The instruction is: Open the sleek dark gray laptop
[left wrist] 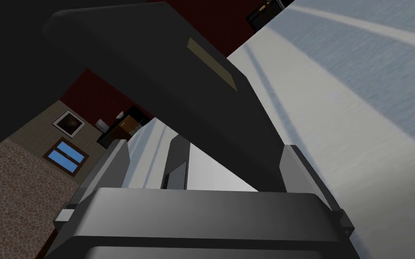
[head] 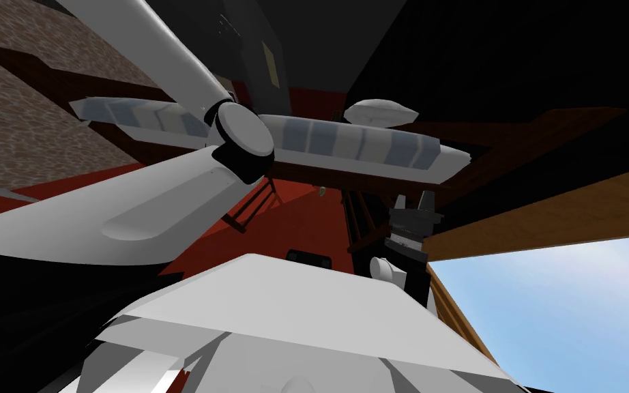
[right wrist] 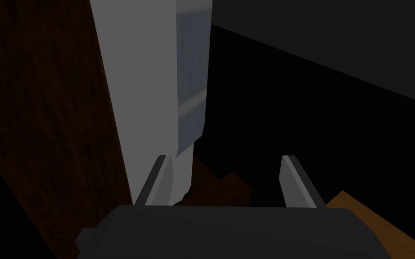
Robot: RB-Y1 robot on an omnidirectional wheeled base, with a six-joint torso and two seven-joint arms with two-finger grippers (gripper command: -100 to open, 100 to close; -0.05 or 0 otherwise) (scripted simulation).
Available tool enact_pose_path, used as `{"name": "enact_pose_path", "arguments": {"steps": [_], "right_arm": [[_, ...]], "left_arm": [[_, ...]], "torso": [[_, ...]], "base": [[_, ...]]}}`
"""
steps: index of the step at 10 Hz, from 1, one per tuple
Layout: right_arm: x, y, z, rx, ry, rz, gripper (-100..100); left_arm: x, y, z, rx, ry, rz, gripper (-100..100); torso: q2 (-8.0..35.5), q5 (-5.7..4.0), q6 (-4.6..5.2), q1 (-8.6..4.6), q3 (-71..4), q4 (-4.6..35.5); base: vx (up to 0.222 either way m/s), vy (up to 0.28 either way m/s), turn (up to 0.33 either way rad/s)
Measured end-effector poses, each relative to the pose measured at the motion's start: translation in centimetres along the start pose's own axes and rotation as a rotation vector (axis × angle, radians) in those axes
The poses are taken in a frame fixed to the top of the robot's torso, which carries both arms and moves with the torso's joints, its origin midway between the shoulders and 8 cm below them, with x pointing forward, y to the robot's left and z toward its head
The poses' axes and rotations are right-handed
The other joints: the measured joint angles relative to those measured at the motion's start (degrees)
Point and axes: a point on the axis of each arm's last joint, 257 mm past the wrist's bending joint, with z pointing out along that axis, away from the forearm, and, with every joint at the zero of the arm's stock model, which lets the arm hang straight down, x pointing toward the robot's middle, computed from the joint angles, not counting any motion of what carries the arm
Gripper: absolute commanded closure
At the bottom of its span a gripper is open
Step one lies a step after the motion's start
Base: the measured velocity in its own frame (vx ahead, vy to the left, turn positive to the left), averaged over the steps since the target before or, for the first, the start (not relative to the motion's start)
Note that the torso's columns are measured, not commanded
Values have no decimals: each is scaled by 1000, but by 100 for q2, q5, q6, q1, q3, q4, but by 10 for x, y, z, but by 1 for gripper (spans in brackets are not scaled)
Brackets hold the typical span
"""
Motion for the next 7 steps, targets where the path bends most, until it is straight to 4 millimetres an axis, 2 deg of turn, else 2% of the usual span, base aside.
{"name": "enact_pose_path", "arguments": {"steps": [4,6,7], "right_arm": [[0,0,0,0,0,0,0],[0,0,0,0,0,0,0],[0,0,0,0,0,0,0]], "left_arm": [[8,-64,-36,154,4,-93,-100],[4,-95,-55,230,-7,-150,-100],[2,-104,-59,255,-15,-170,-100]], "torso": [[-30,4,-1,12,-19,-9],[-17,2,-2,7,-11,-5],[-12,3,-2,9,-8,-4]], "base": [[-2,-43,-243],[-13,-60,-157],[-18,-49,-102]]}}
